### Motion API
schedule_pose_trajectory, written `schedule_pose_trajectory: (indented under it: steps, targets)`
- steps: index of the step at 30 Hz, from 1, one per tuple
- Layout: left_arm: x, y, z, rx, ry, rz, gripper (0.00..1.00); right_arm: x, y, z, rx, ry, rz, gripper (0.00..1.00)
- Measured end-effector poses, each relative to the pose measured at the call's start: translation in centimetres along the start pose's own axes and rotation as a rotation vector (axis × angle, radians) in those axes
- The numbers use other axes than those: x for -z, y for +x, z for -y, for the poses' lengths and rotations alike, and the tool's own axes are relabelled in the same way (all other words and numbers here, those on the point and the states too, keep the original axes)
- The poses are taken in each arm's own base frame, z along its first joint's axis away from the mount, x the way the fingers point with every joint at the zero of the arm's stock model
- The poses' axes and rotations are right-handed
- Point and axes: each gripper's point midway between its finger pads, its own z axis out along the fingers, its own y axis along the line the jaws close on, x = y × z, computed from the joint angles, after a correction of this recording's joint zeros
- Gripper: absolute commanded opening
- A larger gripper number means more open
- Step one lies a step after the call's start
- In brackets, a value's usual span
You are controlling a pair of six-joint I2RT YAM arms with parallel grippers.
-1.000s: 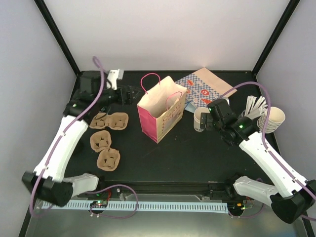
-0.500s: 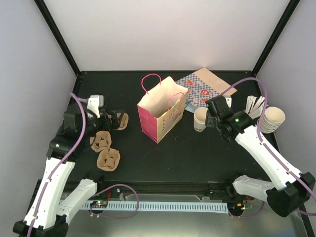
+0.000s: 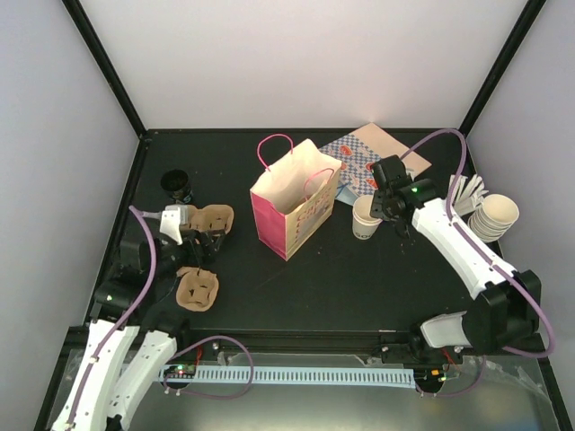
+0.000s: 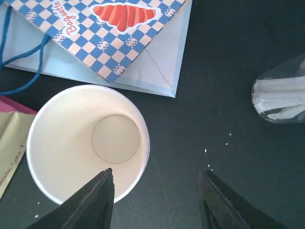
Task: Pack the takeout coffee
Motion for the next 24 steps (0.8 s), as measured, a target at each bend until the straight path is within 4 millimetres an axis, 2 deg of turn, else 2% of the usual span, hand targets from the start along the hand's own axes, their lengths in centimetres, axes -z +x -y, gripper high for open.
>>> schedule_pose_trajectory:
  steps: [7,14,19,24]
  targets:
    - [0.9,-0.5,-0.3,-0.035,-0.021,0.055,0.99,-2.2,-0.1,0.2,-0.036,0.002,-0.048,0.42]
    - [0.9,-0.6,-0.5,-0.069,-0.032,0.059,0.99,-3.4,0.1,-0.5,-0.04,-0.012,-0.077,0.41]
    - [0.9,-0.6,-0.4,-0.084,-0.032,0.06,0.99,-4.0,0.1,-0.7,-0.039,-0.008,-0.084,0.34]
    - [0.9,-0.6,-0.4,-0.1,-0.032,0.06,0.99,-4.4,0.0,-1.0,-0.043,-0.013,-0.083,0.32]
